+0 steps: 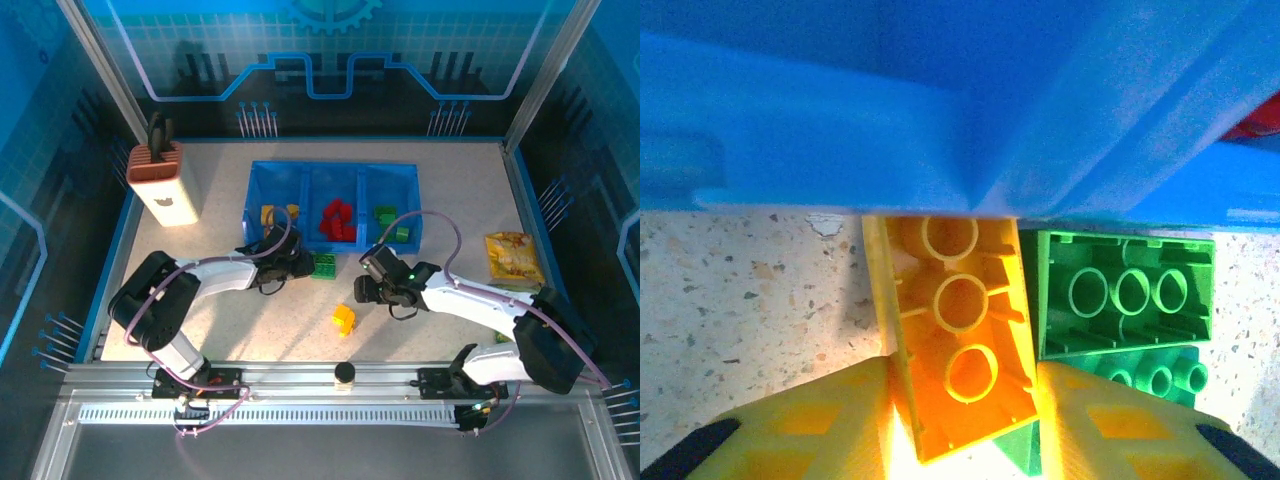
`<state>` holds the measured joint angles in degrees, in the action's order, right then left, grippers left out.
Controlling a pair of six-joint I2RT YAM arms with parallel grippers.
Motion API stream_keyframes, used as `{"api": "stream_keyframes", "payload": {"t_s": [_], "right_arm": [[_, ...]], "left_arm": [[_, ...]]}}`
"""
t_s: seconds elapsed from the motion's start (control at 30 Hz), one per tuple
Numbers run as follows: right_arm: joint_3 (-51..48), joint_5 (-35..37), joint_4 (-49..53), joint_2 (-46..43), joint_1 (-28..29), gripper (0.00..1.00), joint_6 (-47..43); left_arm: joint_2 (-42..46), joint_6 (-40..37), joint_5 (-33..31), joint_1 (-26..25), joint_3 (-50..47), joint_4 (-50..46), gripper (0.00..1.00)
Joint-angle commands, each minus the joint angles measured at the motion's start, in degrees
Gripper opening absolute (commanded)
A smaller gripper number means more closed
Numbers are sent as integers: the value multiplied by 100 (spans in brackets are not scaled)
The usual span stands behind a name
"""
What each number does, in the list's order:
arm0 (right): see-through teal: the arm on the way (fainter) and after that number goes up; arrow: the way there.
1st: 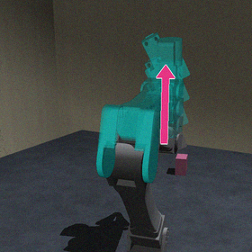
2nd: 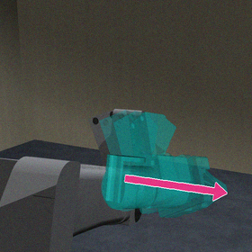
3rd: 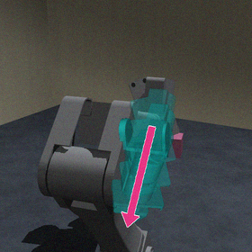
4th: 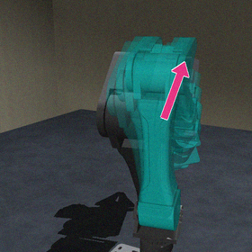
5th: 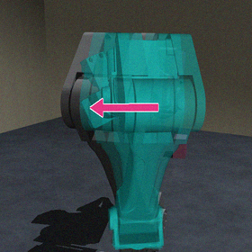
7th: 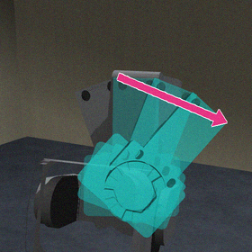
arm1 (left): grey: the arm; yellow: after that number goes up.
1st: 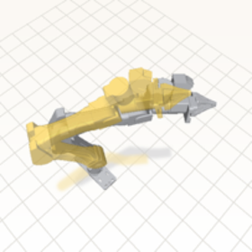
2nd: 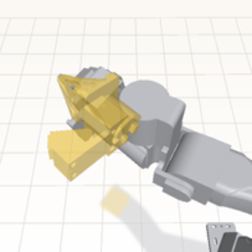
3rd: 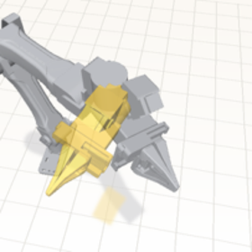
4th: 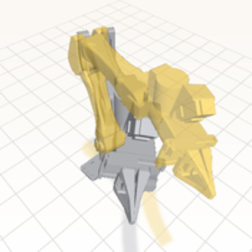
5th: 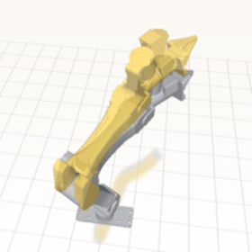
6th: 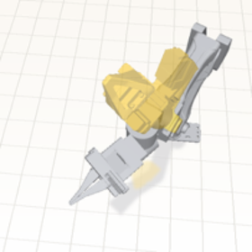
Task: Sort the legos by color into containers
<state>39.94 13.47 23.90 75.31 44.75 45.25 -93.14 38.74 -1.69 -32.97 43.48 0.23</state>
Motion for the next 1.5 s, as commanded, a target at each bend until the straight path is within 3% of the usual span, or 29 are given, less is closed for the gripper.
{"api": "stream_keyframes", "payload": {"t_s": [0.0,0.23,0.67,0.73,0.8,0.87,0.93,1.27,1.47], "right_arm": [[-83,147,-21,-196,-87,66,53],[-118,157,26,-333,-116,66,45],[-118,85,-94,-258,-112,65,84],[-122,68,-129,-223,-100,65,97],[-127,42,-175,-177,-94,65,111],[-126,20,-201,-126,-90,65,131],[-119,7,-219,-105,-72,65,139],[-175,98,-150,-191,-52,65,156],[-236,93,-162,-240,-60,65,176]], "left_arm": [[-52,-57,-141,45,85,-272,34],[333,41,-239,38,-234,-391,28],[1840,174,-299,29,-968,-805,25],[1988,83,-264,32,-966,-816,28],[2026,-144,-315,-24,-864,-915,49],[1965,-445,-402,-128,-721,-967,60],[1784,-647,-525,-203,-514,-1116,65],[481,-1191,-707,-291,364,-1336,65],[-236,-1471,-1158,-428,952,-1814,63]]}}
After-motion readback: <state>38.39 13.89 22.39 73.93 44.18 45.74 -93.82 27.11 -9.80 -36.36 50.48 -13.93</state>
